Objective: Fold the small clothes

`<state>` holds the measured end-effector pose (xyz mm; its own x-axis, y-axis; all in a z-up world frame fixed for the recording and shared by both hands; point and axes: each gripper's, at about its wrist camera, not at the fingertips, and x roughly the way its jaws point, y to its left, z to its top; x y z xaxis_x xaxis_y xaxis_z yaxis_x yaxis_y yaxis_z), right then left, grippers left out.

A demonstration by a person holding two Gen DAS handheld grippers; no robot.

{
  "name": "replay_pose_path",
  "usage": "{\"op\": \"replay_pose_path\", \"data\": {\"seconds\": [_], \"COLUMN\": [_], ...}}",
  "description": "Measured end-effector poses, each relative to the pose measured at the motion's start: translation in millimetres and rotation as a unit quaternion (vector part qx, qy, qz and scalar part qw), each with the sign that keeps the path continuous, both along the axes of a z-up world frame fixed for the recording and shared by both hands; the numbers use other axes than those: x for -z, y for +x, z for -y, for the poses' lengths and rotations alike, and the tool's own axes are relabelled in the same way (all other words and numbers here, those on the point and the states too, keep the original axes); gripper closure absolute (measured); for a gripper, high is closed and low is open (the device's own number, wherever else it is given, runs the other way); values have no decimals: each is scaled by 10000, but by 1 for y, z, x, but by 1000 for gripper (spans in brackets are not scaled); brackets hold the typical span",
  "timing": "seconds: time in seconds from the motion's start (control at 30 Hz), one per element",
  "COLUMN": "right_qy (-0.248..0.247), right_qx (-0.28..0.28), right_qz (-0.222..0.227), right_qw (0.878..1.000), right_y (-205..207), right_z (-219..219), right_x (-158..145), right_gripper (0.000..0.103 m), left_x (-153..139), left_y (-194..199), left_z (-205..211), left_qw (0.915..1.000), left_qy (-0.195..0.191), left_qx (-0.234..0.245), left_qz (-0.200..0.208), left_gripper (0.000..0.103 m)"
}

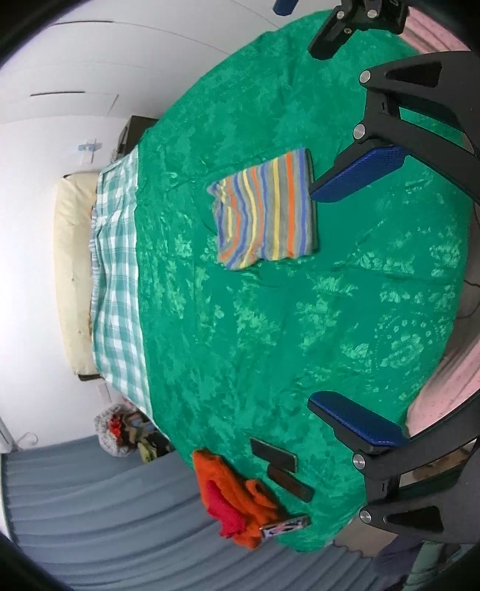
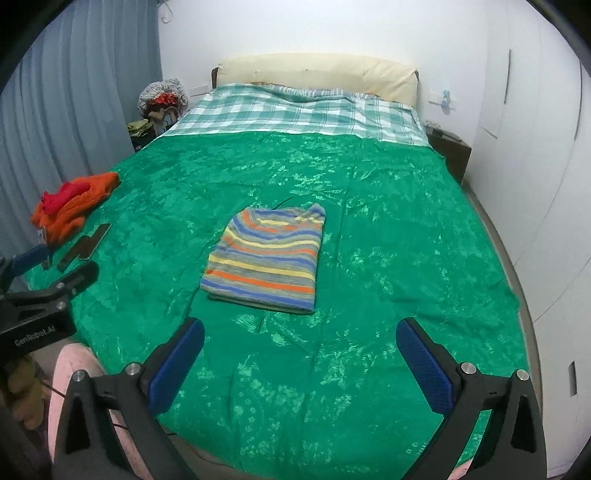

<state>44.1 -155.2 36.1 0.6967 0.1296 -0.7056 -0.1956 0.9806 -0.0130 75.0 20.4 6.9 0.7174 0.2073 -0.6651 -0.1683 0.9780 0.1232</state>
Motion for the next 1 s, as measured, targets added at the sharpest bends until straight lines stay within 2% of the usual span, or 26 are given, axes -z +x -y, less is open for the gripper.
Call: {"op": "replay_pose_path", "data": {"seconds": [0.5, 0.73, 1.0], "right_qy": [-116, -257, -173], "right_qx": [15, -39, -187], "right_qz": [-25, -100, -210], "right_qw": [9999, 9996, 9995], "right_y": [-18, -43, -74], "right_z": [-11, -8, -4], "right_x": [-17, -29, -43], "right_gripper": [1, 1, 1], "left_x": [-5, -13, -21], "left_y": [-12, -44, -70], "left_z": [-4, 6, 16], "left_qw": [9994, 9993, 9986], "left_qy": [-176, -16, -191], "left_qx": [181, 202, 298], "left_qz": [-230, -303, -390], "left_gripper": [1, 0, 0]}}
